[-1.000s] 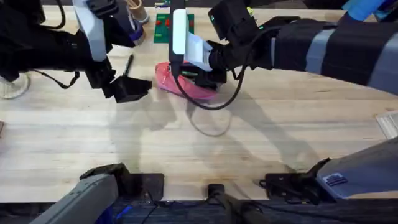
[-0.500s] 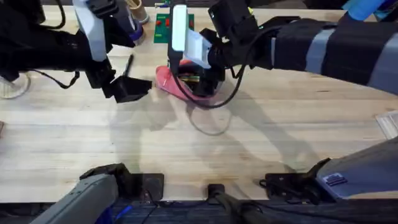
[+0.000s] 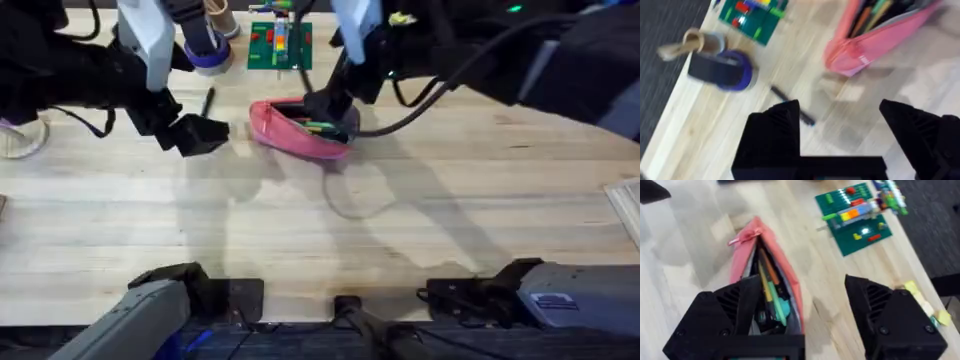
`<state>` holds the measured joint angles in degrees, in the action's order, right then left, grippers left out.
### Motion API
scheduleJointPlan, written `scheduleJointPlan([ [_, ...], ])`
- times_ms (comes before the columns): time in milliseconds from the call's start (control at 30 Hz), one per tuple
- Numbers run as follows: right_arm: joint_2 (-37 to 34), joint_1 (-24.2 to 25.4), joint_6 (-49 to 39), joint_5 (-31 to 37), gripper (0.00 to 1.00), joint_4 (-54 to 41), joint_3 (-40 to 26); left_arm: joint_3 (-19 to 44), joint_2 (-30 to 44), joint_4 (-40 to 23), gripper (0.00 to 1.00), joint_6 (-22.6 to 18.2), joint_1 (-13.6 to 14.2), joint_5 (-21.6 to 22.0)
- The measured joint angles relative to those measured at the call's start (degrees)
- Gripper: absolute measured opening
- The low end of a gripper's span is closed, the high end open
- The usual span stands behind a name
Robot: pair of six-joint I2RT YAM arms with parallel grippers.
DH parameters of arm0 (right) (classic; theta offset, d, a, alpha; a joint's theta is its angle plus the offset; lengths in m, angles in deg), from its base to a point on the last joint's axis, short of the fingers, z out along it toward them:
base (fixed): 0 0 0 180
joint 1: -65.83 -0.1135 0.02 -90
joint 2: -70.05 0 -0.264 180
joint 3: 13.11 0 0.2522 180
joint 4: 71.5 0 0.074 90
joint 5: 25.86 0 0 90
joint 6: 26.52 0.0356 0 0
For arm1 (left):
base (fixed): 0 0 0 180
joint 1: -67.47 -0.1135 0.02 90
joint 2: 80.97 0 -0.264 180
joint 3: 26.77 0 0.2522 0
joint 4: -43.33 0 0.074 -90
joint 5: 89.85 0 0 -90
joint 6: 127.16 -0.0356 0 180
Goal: Unzip the bag, pick up the pens from the table one at a time and place them inside, then zip the bag closed.
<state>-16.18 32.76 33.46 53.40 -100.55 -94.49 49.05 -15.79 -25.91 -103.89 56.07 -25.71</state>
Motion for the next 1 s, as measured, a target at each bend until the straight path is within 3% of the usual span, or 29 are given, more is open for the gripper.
scheduleJointPlan([
  [267, 3.57, 1.95, 6.62, -0.01, 0.996, -0.19, 0.00, 0.00, 0.01, 5.59, 0.993, 12.77, 0.00, 11.17],
  [400, 5.29, 2.55, 10.20, -0.02, 0.997, -0.68, 0.00, 0.00, 0.98, 6.86, 0.993, 17.57, -0.02, 14.16],
  [600, 7.77, 2.77, 12.18, -0.02, 0.996, -3.55, 0.00, 0.01, 5.85, 7.43, 0.993, 20.16, -0.01, 15.67],
  [1000, 8.39, 3.17, 12.74, -0.02, 0.997, -3.98, -0.02, 0.01, 13.52, 14.64, 0.993, 23.49, 0.00, 17.69],
])
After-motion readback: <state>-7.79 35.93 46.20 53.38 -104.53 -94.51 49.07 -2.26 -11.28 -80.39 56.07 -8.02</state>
